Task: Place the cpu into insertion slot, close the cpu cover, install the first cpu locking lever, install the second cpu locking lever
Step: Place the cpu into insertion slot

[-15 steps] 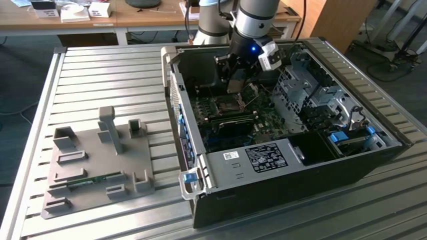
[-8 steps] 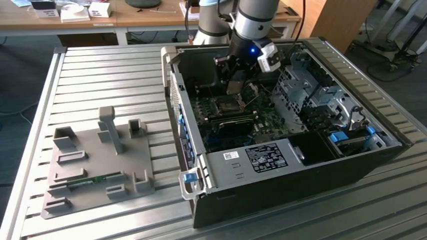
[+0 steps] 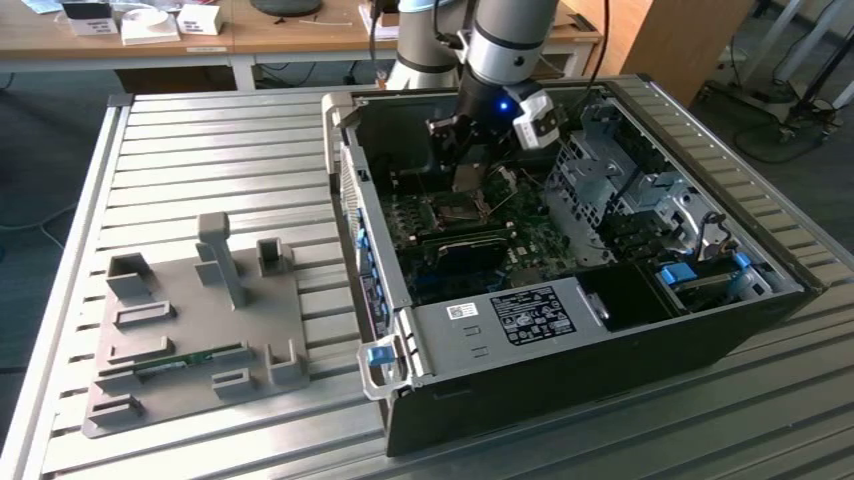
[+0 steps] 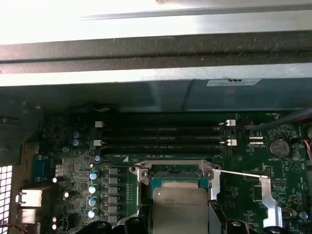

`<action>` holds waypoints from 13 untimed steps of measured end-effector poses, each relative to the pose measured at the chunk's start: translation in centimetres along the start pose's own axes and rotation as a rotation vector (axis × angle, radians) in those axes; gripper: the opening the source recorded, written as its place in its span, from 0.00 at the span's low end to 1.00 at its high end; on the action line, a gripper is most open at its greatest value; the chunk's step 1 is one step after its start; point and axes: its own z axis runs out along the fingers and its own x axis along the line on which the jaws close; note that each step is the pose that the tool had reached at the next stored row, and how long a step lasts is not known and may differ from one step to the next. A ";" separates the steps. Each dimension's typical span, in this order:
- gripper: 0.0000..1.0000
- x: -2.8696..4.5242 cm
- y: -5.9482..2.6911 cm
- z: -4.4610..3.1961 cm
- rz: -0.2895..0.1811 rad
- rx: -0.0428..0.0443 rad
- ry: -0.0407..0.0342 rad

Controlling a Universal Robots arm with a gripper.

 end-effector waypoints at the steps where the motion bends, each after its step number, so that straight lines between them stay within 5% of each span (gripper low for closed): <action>1: 0.54 0.02 -0.01 0.03 0.000 0.0001 -0.0001; 13: 0.54 0.05 -0.03 0.26 0.000 0.0001 -0.0018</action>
